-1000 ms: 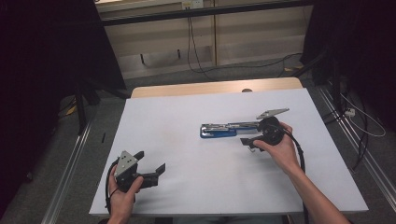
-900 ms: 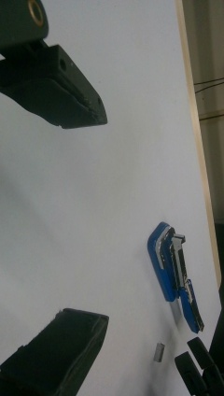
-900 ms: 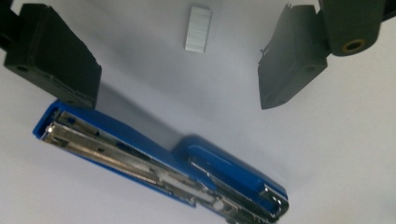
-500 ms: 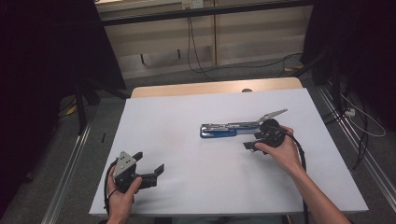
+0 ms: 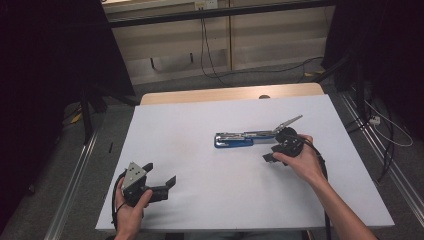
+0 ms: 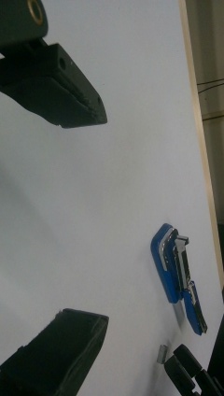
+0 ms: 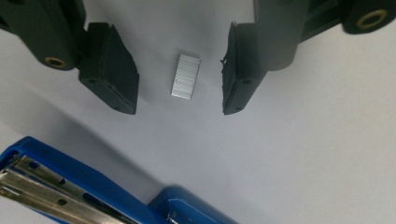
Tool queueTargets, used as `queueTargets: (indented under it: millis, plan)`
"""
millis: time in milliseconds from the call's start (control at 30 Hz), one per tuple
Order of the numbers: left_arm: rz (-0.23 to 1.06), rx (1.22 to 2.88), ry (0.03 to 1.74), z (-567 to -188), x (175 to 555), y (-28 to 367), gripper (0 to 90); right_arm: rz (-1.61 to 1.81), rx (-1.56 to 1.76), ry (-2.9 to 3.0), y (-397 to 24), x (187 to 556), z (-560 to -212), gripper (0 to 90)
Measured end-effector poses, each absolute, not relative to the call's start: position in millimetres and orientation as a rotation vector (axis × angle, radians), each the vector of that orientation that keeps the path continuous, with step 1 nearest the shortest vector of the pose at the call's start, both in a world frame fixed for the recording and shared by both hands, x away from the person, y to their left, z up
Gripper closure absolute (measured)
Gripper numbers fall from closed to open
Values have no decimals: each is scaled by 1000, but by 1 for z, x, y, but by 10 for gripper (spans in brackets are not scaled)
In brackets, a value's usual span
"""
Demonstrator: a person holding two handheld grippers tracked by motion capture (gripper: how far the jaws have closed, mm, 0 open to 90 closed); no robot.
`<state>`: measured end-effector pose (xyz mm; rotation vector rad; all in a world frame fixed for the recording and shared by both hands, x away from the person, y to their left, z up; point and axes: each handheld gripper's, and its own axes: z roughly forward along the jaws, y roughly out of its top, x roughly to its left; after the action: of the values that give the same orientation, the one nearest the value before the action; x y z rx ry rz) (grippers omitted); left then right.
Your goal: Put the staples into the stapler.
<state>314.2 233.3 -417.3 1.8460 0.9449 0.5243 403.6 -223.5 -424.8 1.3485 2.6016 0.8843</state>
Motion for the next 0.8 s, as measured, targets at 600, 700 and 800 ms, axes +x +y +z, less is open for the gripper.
queueTargets:
  millis: [600, 700, 800]
  plan:
    - [522, 1854, 944, -418, 314, 233, 45, 768, 1294, 2685, -218, 406, -425, 673]
    - [521, 1853, 944, -418, 314, 233, 45, 744, 1291, 2698, -217, 406, -427, 688]
    - [518, 1853, 942, -418, 314, 232, 45, 733, 1284, 2705, -216, 407, -428, 713]
